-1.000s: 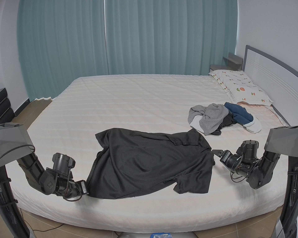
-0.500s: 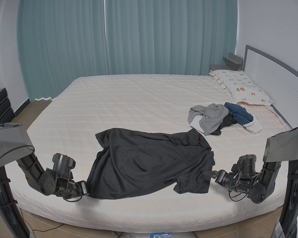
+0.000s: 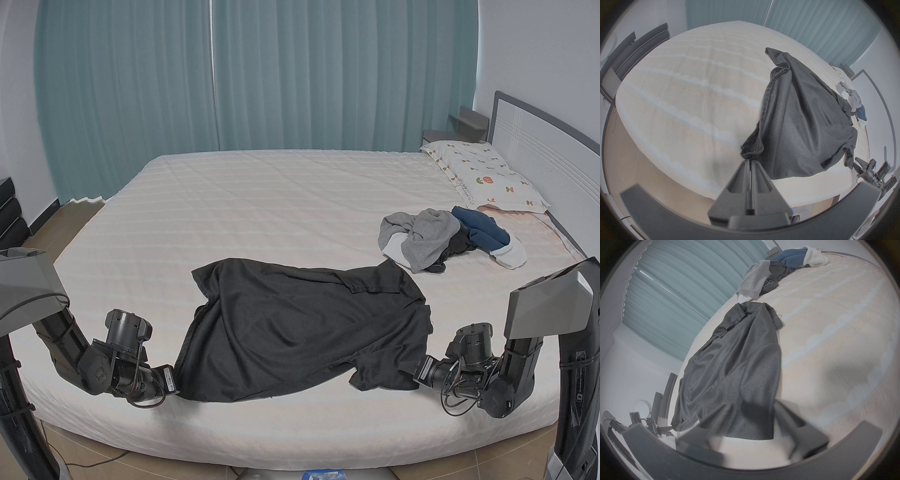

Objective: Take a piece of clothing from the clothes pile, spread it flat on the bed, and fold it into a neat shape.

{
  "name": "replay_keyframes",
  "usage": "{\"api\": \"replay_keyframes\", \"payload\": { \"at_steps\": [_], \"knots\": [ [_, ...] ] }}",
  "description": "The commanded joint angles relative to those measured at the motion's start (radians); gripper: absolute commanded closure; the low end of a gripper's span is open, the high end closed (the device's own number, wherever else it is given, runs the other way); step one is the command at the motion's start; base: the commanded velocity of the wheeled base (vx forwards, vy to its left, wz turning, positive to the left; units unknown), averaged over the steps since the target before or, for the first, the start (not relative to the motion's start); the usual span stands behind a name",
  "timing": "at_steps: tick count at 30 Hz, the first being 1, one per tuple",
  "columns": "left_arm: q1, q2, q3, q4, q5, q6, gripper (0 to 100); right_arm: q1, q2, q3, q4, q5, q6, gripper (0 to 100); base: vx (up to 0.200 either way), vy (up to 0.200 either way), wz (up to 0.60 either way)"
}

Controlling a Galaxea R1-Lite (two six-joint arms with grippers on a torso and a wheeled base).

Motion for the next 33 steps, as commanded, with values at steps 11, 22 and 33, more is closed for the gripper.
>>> {"api": "replay_keyframes", "payload": {
  "at_steps": [11,22,33],
  "knots": [
    [0.009,-0.03,0.018,0.012,0.001,0.047,100,-0.021,-0.124,0.16,0.017,-0.018,-0.018,100,0.0,0.0,0.0],
    [0.023,-0.115,0.016,0.193,0.05,0.138,100,-0.027,-0.237,0.341,0.017,0.017,-0.113,100,0.0,0.0,0.0],
    [0.021,-0.163,0.012,0.397,0.053,0.231,100,-0.015,-0.262,0.446,0.022,0.016,-0.193,100,0.0,0.0,0.0]
  ]
}}
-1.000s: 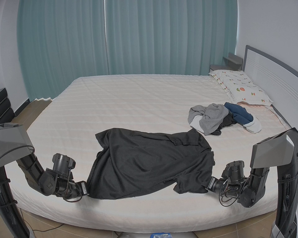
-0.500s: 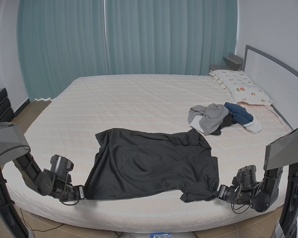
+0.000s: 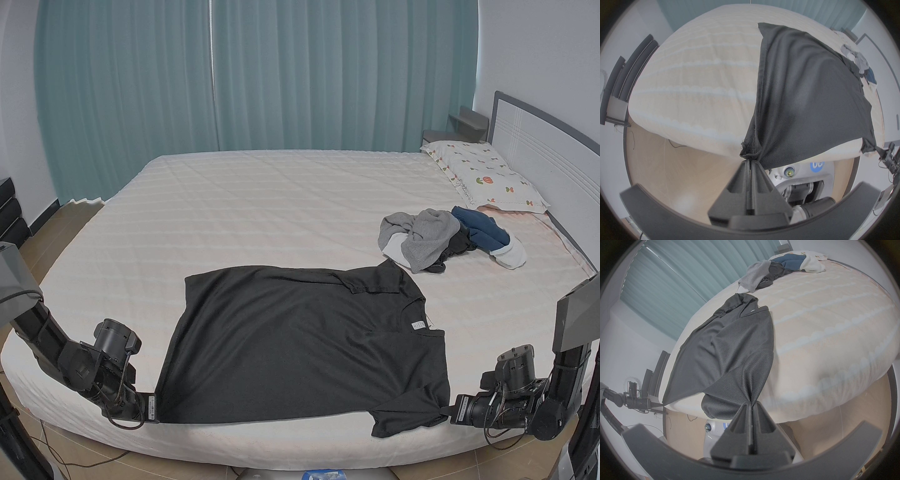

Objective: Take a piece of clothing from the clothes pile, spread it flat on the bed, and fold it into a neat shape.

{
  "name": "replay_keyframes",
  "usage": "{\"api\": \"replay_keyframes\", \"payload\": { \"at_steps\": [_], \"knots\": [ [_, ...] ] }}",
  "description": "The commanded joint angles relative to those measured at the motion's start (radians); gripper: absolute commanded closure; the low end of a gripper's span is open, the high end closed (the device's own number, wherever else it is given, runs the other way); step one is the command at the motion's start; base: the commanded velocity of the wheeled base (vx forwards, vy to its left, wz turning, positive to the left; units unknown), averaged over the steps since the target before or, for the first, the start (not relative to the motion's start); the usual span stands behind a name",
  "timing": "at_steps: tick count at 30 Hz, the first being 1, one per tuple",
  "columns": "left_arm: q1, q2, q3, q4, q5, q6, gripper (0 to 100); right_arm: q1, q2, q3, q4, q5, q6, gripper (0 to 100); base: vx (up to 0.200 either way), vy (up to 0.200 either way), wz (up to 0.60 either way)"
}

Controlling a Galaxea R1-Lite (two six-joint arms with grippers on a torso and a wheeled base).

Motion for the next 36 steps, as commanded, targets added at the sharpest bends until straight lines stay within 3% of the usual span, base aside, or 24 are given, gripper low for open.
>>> {"api": "replay_keyframes", "payload": {
  "at_steps": [1,14,22,23,30,34,36],
  "knots": [
    [-0.001,-0.046,-0.009,0.065,0.001,0.024,100,0.004,-0.014,0.027,0.011,-0.006,-0.012,100,0.0,0.0,0.0],
    [-0.011,-0.041,-0.006,0.117,0.001,0.044,100,0.056,-0.081,0.027,0.252,-0.019,-0.058,100,0.0,0.0,0.0],
    [-0.014,-0.038,-0.014,0.115,0.001,0.046,100,0.048,-0.08,0.0,0.261,-0.024,-0.055,100,0.0,0.0,0.0],
    [-0.014,-0.031,-0.017,0.115,0.0,0.043,0,0.042,-0.09,-0.017,0.261,-0.024,-0.046,0,0.0,0.0,0.0],
    [-0.001,-0.032,-0.055,0.114,-0.006,0.029,0,-0.053,-0.179,-0.103,0.264,-0.013,-0.024,0,0.0,0.0,0.0],
    [0.014,-0.034,-0.11,0.101,-0.014,-0.032,0,-0.1,-0.209,-0.181,0.262,0.016,0.097,0,0.0,0.0,0.0],
    [0.014,-0.034,-0.15,0.1,-0.039,-0.097,0,-0.103,-0.204,-0.213,0.261,0.044,0.227,0,0.0,0.0,0.0]
  ]
}}
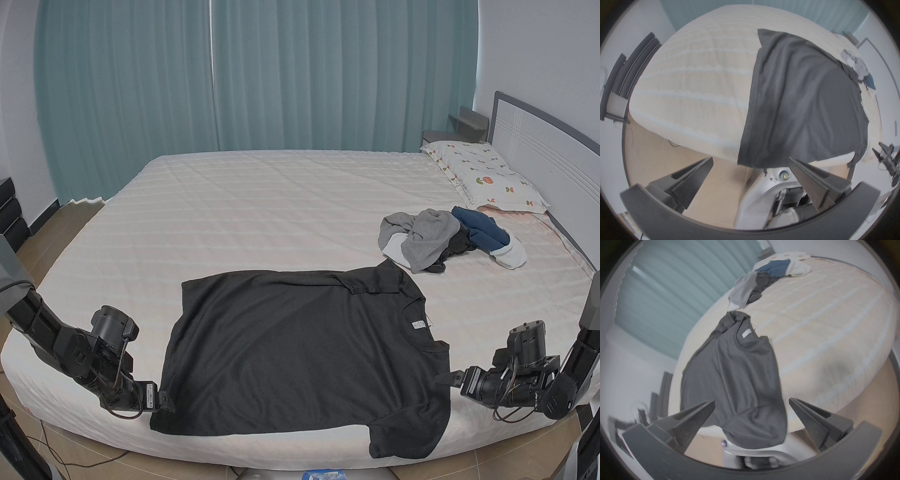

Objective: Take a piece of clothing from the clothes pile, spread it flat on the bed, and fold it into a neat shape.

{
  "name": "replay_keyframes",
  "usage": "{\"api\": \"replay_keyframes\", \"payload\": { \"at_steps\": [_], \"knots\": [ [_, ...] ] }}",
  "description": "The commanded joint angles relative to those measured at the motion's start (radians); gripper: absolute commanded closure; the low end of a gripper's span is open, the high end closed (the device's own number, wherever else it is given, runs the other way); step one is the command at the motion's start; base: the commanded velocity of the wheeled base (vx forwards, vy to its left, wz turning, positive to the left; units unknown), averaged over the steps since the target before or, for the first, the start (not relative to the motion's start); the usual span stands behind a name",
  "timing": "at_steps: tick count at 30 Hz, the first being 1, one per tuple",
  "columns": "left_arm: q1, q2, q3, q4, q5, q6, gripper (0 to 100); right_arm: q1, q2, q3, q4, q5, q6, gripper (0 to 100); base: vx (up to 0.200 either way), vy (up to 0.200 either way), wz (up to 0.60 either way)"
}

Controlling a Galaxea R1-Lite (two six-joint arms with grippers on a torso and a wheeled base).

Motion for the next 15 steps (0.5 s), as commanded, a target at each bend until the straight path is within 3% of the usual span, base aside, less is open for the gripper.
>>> {"api": "replay_keyframes", "payload": {
  "at_steps": [1,4,8,11,15],
  "knots": [
    [0.009,0.0,-0.082,-0.009,-0.045,-0.095,0,-0.036,-0.033,-0.084,-0.004,0.054,0.188,0,0.0,0.0,0.0],
    [0.008,-0.002,-0.096,-0.012,-0.114,-0.135,0,-0.052,-0.027,-0.089,-0.032,0.114,0.283,0,0.0,0.0,0.0],
    [-0.004,0.009,-0.098,-0.019,-0.139,-0.143,0,-0.099,-0.017,-0.081,-0.084,0.203,0.335,0,0.0,0.0,0.0],
    [-0.02,0.012,-0.096,-0.046,-0.145,-0.164,0,-0.105,0.003,-0.077,-0.09,0.221,0.344,0,0.0,0.0,0.0],
    [-0.038,0.018,-0.095,-0.101,-0.148,-0.231,0,-0.1,0.043,-0.078,-0.092,0.22,0.344,0,0.0,-0.2,0.0]
  ]
}}
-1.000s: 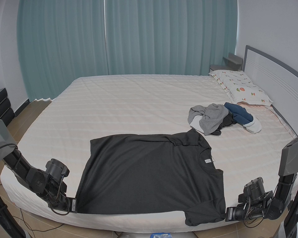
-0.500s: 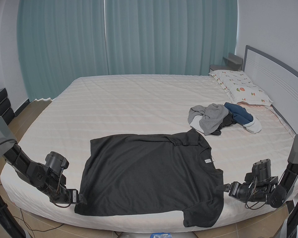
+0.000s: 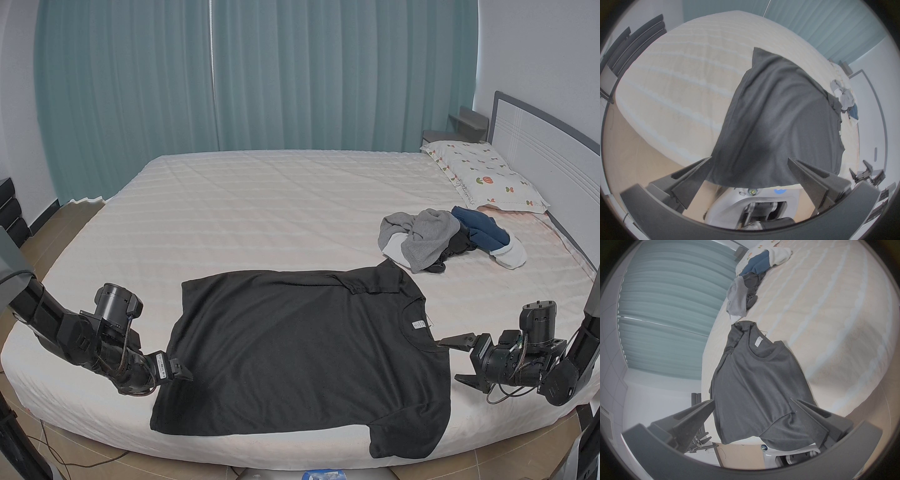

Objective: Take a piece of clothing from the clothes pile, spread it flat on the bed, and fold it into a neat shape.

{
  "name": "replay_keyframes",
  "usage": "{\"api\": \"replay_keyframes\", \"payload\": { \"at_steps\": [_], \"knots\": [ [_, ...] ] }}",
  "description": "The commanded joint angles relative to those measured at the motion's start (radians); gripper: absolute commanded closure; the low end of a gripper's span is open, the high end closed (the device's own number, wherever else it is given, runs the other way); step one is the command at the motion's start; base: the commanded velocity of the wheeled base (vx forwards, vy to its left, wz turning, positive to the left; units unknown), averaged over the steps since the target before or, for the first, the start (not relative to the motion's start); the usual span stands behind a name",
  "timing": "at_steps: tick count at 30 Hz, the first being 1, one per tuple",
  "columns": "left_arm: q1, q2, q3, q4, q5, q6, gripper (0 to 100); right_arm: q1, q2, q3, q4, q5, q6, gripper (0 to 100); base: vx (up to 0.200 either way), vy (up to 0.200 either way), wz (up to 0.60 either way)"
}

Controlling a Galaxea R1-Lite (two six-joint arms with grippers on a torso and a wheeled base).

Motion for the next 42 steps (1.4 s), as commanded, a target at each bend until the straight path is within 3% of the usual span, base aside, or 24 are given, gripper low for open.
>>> {"api": "replay_keyframes", "payload": {
  "at_steps": [1,10,17,23,28,35,42],
  "knots": [
    [-0.021,0.013,-0.001,-0.027,-0.004,-0.026,0,-0.006,0.05,0.0,-0.004,0.005,0.003,0,0.0,-0.2,0.0],
    [-0.021,0.016,-0.01,-0.03,-0.006,-0.029,0,0.001,0.052,0.004,-0.002,0.0,0.0,0,0.0,-0.044,0.0],
    [-0.01,0.013,-0.059,-0.03,-0.007,-0.093,0,0.01,0.069,0.013,-0.005,-0.004,-0.001,0,0.086,0.0,0.0],
    [0.018,0.011,-0.075,-0.047,-0.018,-0.104,0,0.031,0.078,0.03,-0.04,-0.023,0.0,0,0.2,0.0,0.0],
    [0.073,0.018,-0.101,-0.102,-0.023,-0.106,0,0.044,0.118,0.058,-0.119,-0.034,0.0,0,0.0,0.0,0.0],
    [0.11,0.096,-0.237,-0.13,-0.027,-0.162,0,0.045,0.204,0.099,-0.3,-0.057,0.033,0,0.0,0.0,0.0],
    [0.133,0.238,-0.42,-0.119,-0.07,-0.165,0,0.044,0.243,0.105,-0.359,-0.057,0.063,0,0.0,0.0,0.0]
  ]
}}
